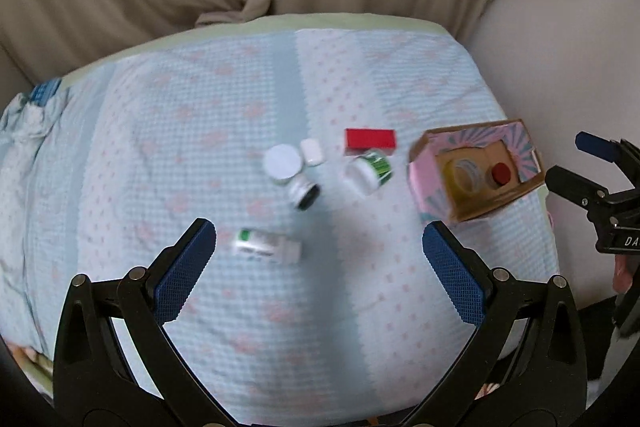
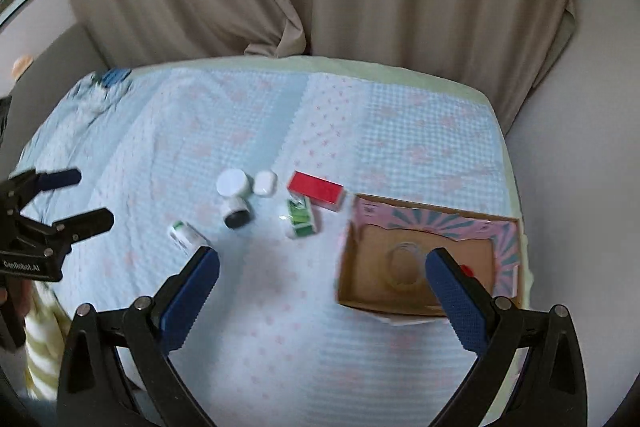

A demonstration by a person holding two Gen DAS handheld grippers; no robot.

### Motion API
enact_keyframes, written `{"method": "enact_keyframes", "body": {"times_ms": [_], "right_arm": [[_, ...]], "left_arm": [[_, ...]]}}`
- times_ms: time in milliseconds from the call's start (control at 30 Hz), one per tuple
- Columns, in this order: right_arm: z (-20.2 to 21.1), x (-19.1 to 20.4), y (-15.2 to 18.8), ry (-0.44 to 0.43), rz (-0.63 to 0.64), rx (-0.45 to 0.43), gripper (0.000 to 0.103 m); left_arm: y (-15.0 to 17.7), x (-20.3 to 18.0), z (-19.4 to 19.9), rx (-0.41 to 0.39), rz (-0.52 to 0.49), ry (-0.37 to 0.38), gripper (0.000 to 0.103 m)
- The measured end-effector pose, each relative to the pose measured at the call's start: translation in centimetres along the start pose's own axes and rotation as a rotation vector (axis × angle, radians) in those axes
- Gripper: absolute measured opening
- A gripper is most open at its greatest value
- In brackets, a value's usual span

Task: Organize rigid objects
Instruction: 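Withdraw both open tools from the box back over the objects, then grasp the white jar with left tool while right tool grasps green-labelled jar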

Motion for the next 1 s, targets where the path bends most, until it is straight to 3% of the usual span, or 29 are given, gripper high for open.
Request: {"method": "enact_keyframes", "body": {"times_ms": [267,467,767,1000], "right_arm": [[-2.3,5.7,0.0,0.056,-0.093,-0.020,0.103],[-5.0,7.9,0.0,0.091,-0.132,-0.012,0.103],[-10.5,7.0,-0.3,0.098,-0.129,0.043,0.103],[-16.2,5.7,-1.6,0.077,-0.027,0.068,0.103]], "left_arm": [[2.4,7.7,-1.8,0.029,-0.014,0.058,0.103],[2.0,10.2,-5.6,0.081,-0.013,0.072,0.103],[-0.2,10.1,-13.1,0.166,0.070,0.107,0.103],[-0.3,8.5,-21.4,0.293,0.232,0.152,0.103]]}}
Point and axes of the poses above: each gripper's, at about its wrist camera, not at the fingertips, and z roughly against the way its jaws point, x to its left, y to its underside, the point moved 5 cm from there along -z, roughly the way its jaws point, and after that the axes turned 3 degrees about -z, right-handed, at the moved point
